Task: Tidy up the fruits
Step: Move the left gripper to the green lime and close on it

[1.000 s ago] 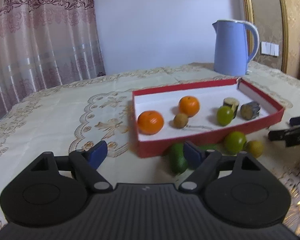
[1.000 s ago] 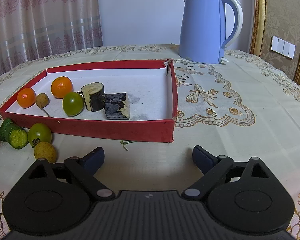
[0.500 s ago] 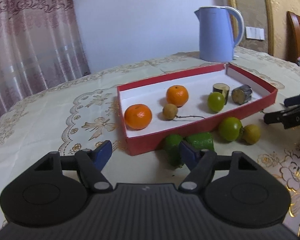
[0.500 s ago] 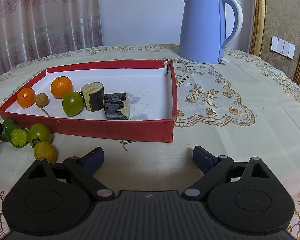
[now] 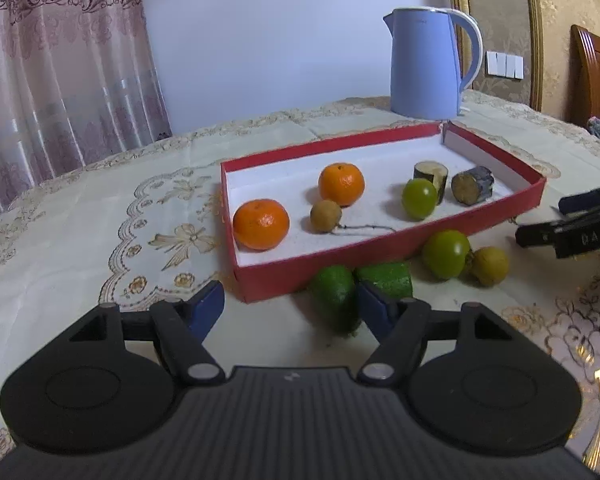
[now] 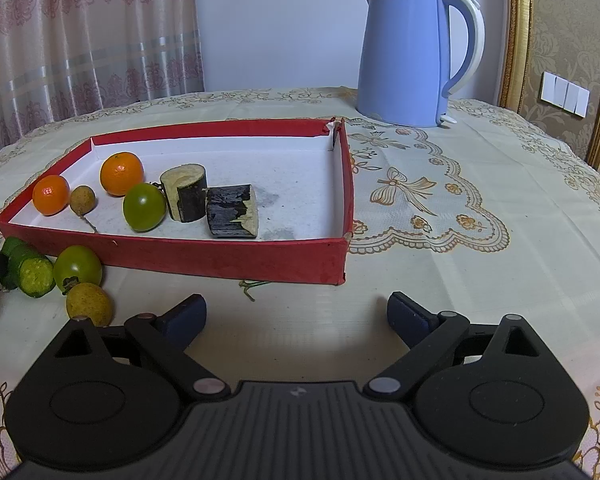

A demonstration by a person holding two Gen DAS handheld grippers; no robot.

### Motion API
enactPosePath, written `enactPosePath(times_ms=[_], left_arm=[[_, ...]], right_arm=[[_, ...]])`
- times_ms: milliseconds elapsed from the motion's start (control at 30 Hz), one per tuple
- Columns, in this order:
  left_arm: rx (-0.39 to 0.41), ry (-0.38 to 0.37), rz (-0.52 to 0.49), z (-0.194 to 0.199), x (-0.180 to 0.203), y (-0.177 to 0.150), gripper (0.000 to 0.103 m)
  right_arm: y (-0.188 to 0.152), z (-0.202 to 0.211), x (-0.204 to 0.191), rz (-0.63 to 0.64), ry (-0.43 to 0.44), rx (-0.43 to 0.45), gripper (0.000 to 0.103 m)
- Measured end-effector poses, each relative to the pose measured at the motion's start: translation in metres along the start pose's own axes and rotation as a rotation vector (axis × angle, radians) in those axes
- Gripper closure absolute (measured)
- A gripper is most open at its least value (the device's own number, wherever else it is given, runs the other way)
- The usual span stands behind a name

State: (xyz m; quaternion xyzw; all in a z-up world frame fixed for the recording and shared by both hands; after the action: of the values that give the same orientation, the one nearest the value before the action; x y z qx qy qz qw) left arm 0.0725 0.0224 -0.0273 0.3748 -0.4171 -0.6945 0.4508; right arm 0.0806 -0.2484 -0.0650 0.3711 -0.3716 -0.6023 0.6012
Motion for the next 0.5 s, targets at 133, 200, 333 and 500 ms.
enactPosePath(times_ms=[133,200,333,500], left_arm=[[-0.02,0.003,0.029,0.002,-0.004,-0.006,0.031],[-0.031,0.012,0.037,-0.001,-0.003,-0.008,0.031],[-0.036,0.031,0.071,-0.009,0.002,-0.006,0.032],[-0.03,0.057,0.078,-0.015,0.005,-0.004,0.031]], right_arm=[[0.0,0.0,0.0,0.0,0.0,0.0,0.005],[0.0,0.0,0.0,0.0,0.0,0.0,0.005],[0.0,0.0,0.0,0.0,0.0,-0.001,0.004],[0.0,0.0,0.0,0.0,0.0,-0.001,0.004]])
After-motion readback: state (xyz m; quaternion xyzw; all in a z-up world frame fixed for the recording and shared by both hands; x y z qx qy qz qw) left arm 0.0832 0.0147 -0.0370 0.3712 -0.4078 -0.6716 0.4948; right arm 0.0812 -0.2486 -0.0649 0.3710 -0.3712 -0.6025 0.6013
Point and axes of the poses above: each gripper's, at about its wrist camera, not at the fingertips, and z roughly against the way its jaws point, x to its right, y to its top, the point moved 4 cm from there along -z, roughly the way its jaws point, and after that the axes turned 11 degrees about x, right-handed, at the moved point
